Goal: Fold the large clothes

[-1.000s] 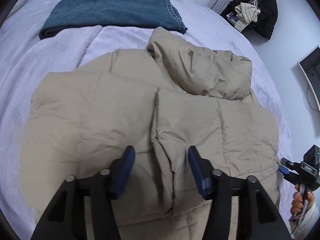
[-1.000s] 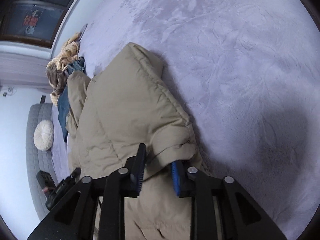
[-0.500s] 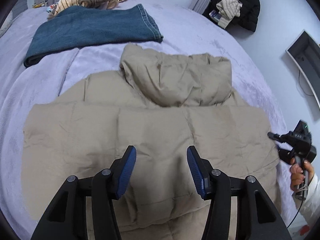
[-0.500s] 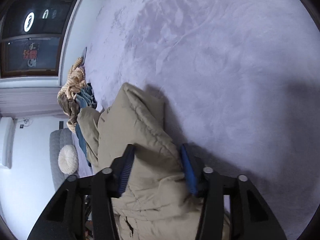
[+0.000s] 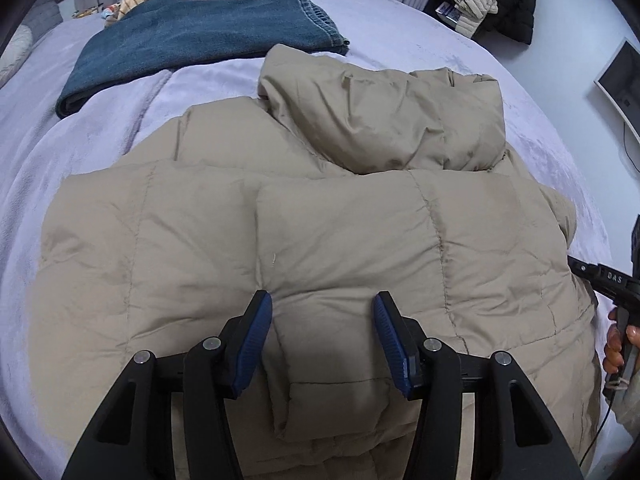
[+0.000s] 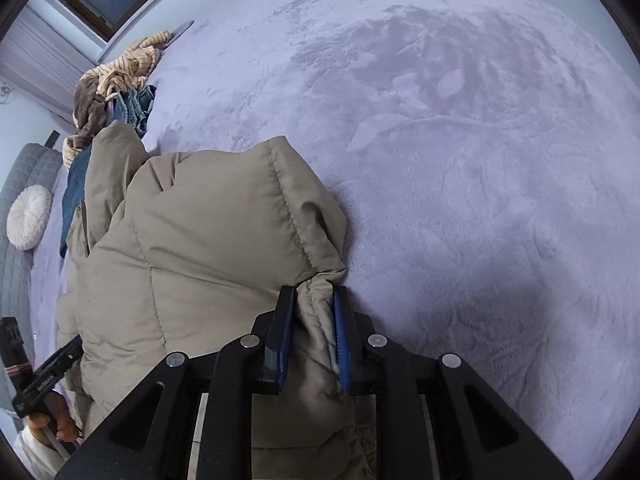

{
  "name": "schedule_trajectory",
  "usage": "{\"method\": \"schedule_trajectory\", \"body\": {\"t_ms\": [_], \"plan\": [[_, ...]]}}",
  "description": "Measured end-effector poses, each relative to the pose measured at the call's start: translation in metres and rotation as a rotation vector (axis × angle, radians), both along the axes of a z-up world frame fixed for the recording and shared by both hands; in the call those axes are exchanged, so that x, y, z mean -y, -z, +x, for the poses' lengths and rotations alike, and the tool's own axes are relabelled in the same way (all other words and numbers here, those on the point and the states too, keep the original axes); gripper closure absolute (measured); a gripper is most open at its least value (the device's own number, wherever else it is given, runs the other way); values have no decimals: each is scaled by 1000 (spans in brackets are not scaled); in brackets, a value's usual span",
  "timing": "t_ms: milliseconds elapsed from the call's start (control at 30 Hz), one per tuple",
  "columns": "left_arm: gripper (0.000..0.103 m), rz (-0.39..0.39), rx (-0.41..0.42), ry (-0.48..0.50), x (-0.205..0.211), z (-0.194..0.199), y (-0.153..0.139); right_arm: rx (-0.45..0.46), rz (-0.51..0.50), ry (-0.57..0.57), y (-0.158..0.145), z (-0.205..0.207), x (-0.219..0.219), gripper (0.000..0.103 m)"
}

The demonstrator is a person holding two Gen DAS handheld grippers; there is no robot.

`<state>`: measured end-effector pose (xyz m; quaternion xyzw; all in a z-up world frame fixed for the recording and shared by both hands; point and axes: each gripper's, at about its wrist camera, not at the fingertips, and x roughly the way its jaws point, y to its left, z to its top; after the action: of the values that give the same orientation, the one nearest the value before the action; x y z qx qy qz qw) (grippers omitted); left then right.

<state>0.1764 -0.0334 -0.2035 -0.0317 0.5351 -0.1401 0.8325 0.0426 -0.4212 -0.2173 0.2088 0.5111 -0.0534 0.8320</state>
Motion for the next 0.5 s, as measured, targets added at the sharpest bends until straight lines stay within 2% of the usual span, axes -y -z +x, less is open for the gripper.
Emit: {"method": "schedule_trajectory", "body": {"t_ms": [100,233,400,500], "plan": [[48,6,-4,-55,-11,-5,-7,1,-95,-36,-15,-15,-12,78],[47,30,-10,-81,-21,-21,-16,-16,-160,-55,-27,-39,-18,77],[47,64,-45,-121,-28,-37,-27,-47,-118,-34,-43,-65,-14,70],[47,89,-45,-130,-27,-50,-40,-62,-64,-25,-53,-80,-15,58]]}}
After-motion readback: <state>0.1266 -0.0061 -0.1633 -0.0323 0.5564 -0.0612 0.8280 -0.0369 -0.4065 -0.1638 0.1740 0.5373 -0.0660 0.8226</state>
